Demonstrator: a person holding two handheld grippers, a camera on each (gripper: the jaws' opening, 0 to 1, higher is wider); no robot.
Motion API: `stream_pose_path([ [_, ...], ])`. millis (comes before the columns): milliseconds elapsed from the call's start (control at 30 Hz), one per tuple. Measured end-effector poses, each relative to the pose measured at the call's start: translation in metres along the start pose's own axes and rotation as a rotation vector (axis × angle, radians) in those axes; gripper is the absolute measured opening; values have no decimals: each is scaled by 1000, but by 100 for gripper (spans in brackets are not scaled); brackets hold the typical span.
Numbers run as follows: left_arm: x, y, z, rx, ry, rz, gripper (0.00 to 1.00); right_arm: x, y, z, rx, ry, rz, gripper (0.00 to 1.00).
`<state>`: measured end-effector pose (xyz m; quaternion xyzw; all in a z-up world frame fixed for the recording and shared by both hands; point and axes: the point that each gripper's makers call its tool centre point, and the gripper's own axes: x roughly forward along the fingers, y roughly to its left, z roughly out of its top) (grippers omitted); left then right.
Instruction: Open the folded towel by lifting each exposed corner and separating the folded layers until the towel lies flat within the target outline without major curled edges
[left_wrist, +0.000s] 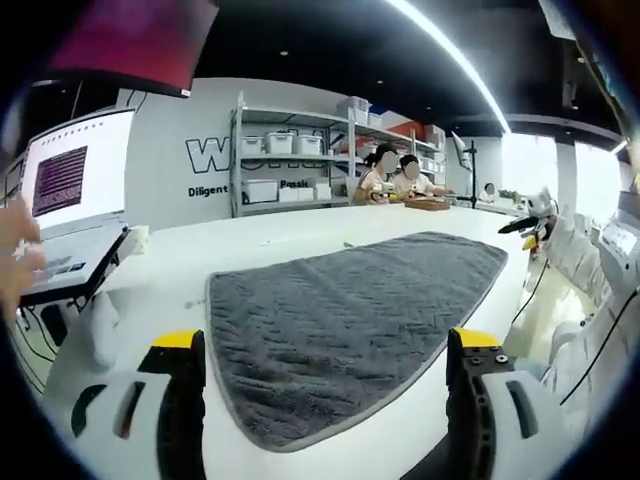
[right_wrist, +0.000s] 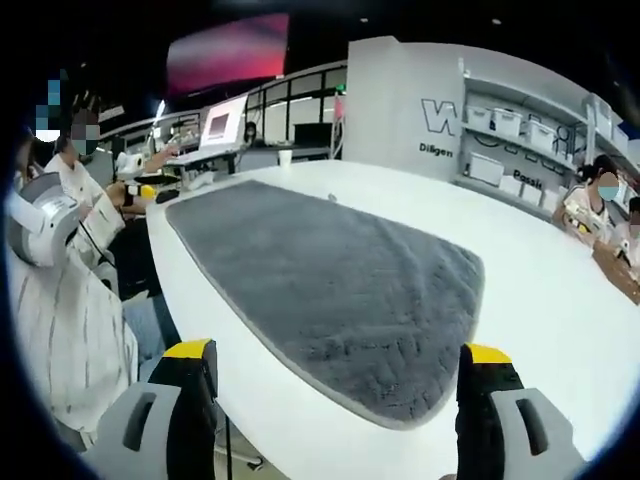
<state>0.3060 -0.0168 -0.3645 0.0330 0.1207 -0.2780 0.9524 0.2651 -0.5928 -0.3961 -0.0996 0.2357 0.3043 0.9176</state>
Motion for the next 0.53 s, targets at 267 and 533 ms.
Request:
stream_pose_path([
  [267, 4, -4, 1, 15, -3, -24, 99, -3, -3, -2, 24, -12, -20, 100],
  [533, 12, -13, -8, 44, 44, -61, 99, -3, -5, -3, 8, -13, -24, 100],
])
